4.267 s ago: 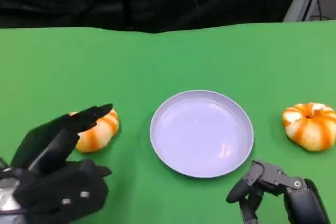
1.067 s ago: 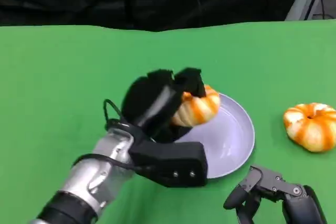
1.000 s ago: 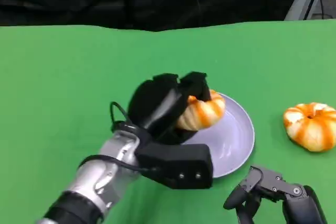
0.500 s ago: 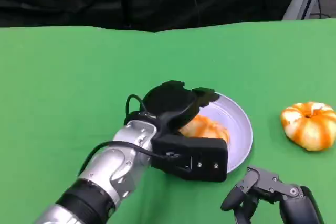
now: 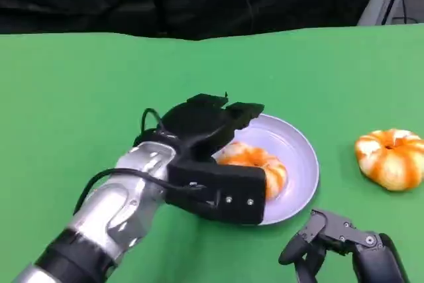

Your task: Grasp the bread from the table and place it into the plate.

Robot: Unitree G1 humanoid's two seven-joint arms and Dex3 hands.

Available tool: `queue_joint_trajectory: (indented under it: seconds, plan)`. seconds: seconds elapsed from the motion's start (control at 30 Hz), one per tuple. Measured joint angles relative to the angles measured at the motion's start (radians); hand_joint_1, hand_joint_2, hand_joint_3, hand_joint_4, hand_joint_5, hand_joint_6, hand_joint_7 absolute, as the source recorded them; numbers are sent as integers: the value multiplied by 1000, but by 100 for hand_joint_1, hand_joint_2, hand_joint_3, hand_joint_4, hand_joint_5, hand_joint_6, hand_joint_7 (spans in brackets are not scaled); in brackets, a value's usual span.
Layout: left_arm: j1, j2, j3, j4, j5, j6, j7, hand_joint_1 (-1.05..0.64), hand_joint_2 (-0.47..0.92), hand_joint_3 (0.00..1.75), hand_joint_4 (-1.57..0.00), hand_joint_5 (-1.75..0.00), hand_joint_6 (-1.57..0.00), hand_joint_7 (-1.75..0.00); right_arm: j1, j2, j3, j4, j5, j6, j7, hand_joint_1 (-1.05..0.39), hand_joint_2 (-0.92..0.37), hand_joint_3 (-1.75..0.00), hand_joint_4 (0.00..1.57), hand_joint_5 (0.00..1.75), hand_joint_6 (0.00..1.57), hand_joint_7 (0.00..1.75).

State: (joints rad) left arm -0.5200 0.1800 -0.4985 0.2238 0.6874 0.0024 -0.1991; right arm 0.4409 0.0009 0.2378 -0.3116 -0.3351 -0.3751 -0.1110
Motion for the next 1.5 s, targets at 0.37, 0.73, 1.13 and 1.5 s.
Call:
queue_joint_trajectory:
  seconds: [0.37, 0.73, 1.13, 1.5]
  plan:
    - [339, -62, 299, -358, -437, 23, -4, -27, 92, 27, -55, -86, -72, -23, -3, -4, -2, 1, 1, -2, -4, -6, -30, -133, 83, 162, 85, 129]
    - [581, -47, 441, -488, -629, -102, -5, -4, 54, 100, -72, -132, -78, -93, -10, -6, -3, 8, 8, -5, -5, -8, -30, -134, 82, 161, 84, 130]
    - [810, -51, 504, -517, -816, -185, -42, -4, 40, 141, -85, -172, -81, -148, -9, -14, -21, 8, 7, -5, -4, -4, -30, -134, 83, 159, 85, 130]
    - [826, -61, 496, -452, -767, -270, -42, -3, 35, 146, -83, -173, -80, -155, -18, -29, -35, 18, 26, -39, 5, -2, -26, -142, 84, 160, 84, 131]
